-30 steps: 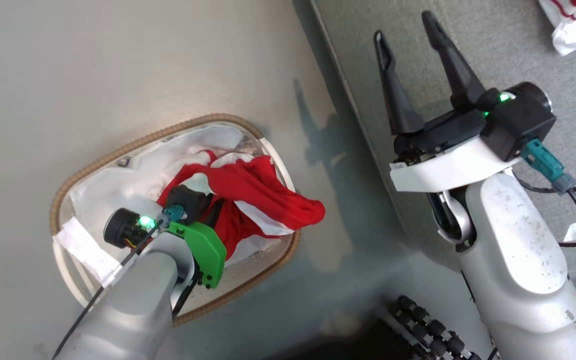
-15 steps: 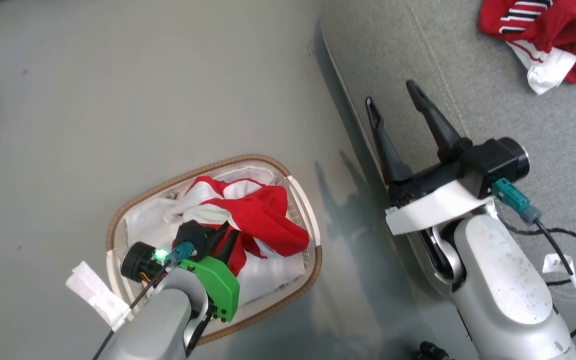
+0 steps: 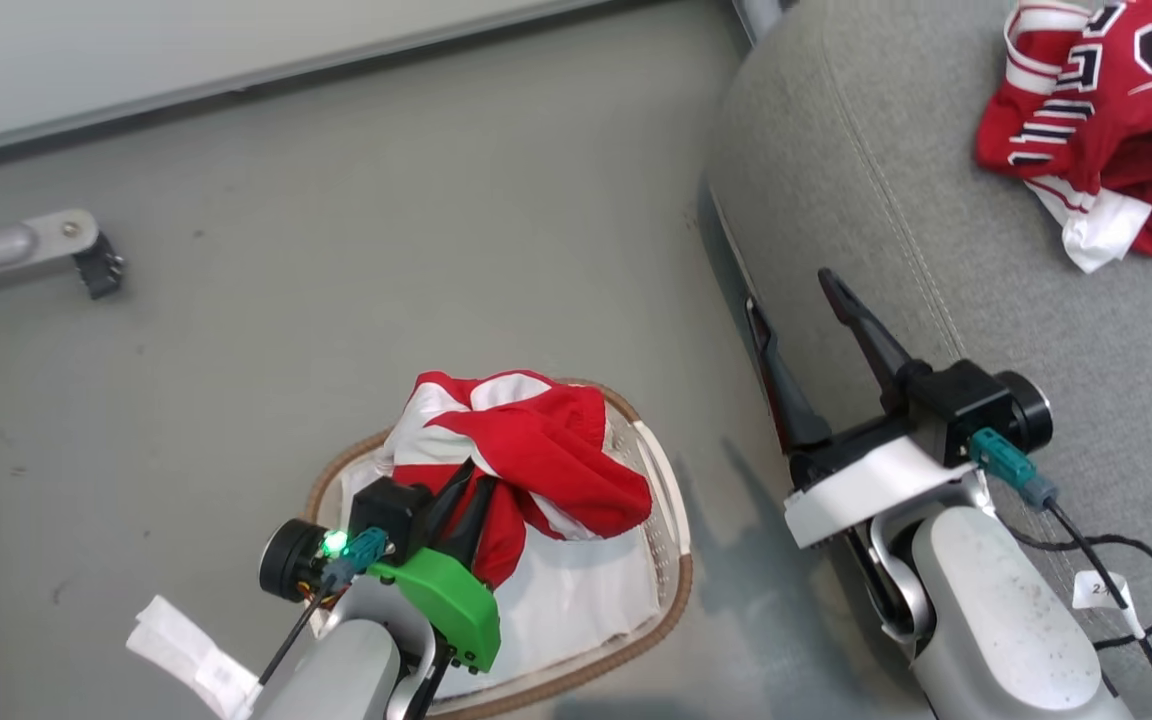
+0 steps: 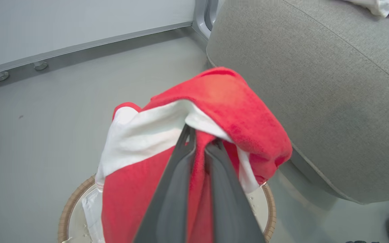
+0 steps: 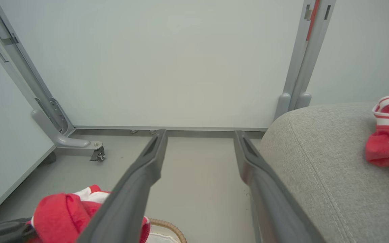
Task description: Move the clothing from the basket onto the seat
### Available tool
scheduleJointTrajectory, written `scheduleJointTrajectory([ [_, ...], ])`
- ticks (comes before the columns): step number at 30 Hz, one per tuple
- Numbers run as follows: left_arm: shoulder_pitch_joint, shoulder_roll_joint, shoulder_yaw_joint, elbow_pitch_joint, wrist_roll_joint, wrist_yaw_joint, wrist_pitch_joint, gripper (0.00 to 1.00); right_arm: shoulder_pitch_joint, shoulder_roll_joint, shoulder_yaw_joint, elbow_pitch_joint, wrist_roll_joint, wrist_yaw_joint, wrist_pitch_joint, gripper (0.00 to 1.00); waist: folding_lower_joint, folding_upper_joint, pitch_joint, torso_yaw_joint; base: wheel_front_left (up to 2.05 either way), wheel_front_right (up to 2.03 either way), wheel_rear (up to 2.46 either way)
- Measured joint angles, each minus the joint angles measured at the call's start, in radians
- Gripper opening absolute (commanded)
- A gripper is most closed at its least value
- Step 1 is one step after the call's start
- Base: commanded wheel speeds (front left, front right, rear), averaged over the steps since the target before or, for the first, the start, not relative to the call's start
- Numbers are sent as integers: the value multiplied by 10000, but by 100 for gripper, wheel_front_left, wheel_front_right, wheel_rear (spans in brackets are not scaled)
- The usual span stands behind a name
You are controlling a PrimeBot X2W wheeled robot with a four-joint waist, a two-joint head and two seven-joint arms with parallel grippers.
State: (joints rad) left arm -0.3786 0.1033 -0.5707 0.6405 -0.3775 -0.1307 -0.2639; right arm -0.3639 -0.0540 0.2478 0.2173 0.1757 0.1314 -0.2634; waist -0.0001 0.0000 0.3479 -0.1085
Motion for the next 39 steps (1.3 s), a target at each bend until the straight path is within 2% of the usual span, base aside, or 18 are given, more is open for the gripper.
scheduleJointTrajectory([
  [10,796,-163,1177,-1590,458,-2,0,0,725,4,50,261,-15,0,0,100,0,0,-1228,555,0,0,0],
  [18,977,-240,1929,-2709,625,0,0,0,1132,17,211,445,-15,0,0,100,0,0,-1873,652,0,0,0],
  [31,883,-364,2025,-4301,692,-2,0,0,1560,27,217,725,-84,0,0,100,0,0,-2260,712,0,0,0],
  [39,848,-420,2023,-4487,692,-2,0,0,1635,29,420,428,-96,0,0,100,0,0,-2287,727,0,0,0],
])
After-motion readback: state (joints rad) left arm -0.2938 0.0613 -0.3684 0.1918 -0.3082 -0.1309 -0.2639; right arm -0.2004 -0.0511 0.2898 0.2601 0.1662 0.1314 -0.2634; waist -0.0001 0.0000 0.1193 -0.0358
